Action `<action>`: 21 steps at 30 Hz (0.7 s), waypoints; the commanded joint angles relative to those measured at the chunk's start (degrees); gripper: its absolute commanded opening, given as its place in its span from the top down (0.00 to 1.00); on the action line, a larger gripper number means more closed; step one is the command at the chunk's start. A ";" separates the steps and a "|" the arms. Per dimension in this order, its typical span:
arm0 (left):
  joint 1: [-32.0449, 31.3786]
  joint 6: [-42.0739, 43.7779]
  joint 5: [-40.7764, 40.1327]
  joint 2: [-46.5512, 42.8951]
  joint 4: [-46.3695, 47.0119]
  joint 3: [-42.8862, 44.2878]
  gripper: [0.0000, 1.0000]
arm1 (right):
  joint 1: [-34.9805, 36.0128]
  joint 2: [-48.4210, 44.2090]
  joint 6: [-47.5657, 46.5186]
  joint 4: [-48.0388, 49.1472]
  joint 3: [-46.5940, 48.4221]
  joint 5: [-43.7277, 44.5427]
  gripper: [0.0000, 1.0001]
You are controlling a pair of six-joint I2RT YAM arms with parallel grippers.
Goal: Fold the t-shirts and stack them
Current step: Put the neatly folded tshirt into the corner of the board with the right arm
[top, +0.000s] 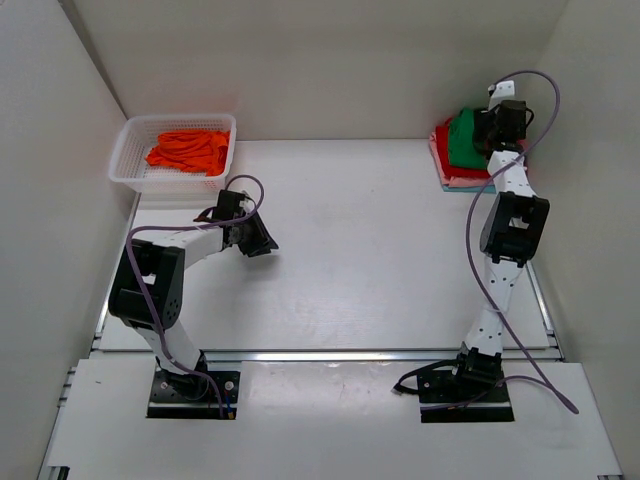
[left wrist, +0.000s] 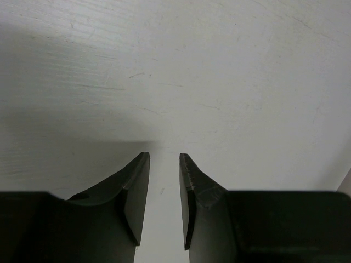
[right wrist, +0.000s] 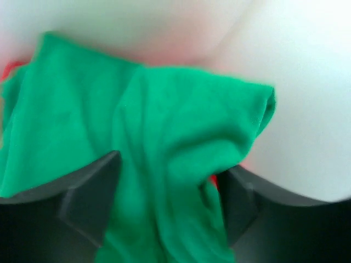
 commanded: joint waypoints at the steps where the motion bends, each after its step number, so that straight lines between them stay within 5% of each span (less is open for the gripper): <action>1: -0.94 0.61 -0.50 -2.44 -1.07 1.94 0.60 | 0.77 -1.85 -2.99 8.27 3.24 13.92 0.25; 5: -1.73 4.03 -1.73 -4.72 -3.27 2.91 0.56 | 2.00 -5.89 -2.83 10.99 3.51 29.54 0.12; 8: -2.08 8.24 -1.65 -7.53 -5.64 3.79 0.49 | 2.79 -12.46 0.06 6.62 -0.43 31.44 0.01; 9: -2.00 10.09 -1.38 -8.23 -6.43 3.79 0.17 | 3.67 -16.76 1.82 2.51 -5.06 29.60 0.01; 10: -2.00 10.89 -1.29 -9.72 -7.31 3.79 0.01 | 4.63 -19.50 5.15 0.30 -7.54 26.02 0.01; 16: -3.75 15.38 -1.91 -17.64 -15.74 3.01 0.02 | 21.12 -42.61 10.89 -15.96 -37.84 25.89 0.01; 21: -5.16 17.49 1.51 -28.44 -18.12 -1.65 0.01 | 39.68 -53.52 23.59 -26.59 -53.16 28.28 0.01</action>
